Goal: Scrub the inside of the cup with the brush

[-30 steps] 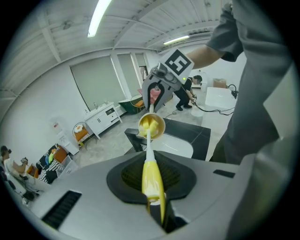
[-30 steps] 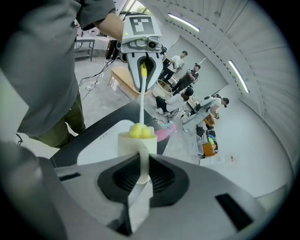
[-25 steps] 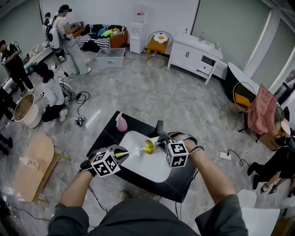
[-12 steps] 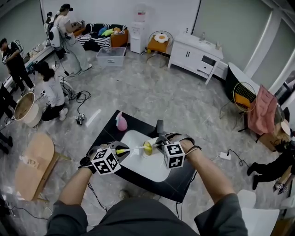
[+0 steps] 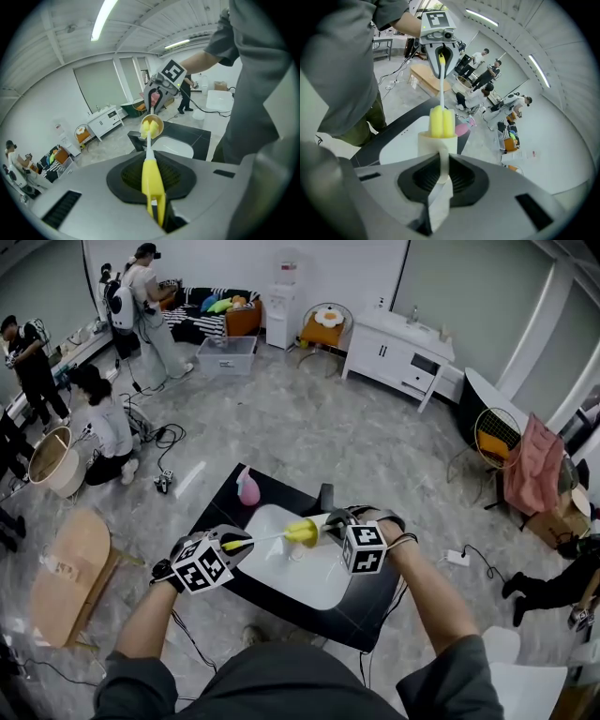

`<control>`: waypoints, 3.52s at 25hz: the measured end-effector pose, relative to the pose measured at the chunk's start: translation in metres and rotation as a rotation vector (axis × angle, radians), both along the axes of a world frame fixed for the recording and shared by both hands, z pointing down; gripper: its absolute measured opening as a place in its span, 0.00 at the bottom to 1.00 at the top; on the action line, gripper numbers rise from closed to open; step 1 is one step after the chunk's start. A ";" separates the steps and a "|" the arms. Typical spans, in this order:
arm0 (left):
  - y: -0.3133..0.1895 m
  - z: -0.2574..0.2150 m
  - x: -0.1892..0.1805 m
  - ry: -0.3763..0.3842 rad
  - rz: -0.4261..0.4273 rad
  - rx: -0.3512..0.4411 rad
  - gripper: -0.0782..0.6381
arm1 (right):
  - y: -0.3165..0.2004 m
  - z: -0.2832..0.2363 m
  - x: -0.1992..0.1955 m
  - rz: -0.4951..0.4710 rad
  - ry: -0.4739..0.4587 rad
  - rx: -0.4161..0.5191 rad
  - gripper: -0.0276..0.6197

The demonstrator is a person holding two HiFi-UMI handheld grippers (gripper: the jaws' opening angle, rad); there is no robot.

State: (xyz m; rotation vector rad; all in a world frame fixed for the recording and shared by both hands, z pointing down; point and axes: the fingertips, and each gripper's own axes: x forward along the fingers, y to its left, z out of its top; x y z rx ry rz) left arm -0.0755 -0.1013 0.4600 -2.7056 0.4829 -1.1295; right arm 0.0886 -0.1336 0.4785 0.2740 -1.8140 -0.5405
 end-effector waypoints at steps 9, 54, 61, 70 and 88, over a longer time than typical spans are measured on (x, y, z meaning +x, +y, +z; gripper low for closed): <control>-0.011 -0.006 -0.030 0.112 -0.128 -0.013 0.16 | -0.016 -0.006 0.020 0.181 -0.163 -0.028 0.11; -0.059 0.131 -0.066 0.274 -0.478 -0.169 0.16 | -0.043 0.175 -0.014 0.734 -0.773 -0.178 0.11; -0.068 0.166 -0.065 0.277 -0.500 -0.187 0.16 | -0.041 0.238 -0.011 0.749 -0.746 -0.208 0.11; -0.069 0.223 -0.059 0.256 -0.514 -0.242 0.16 | -0.057 0.306 -0.006 0.807 -0.754 -0.227 0.11; -0.077 0.265 -0.055 0.247 -0.523 -0.277 0.16 | -0.074 0.373 -0.004 0.848 -0.801 -0.236 0.11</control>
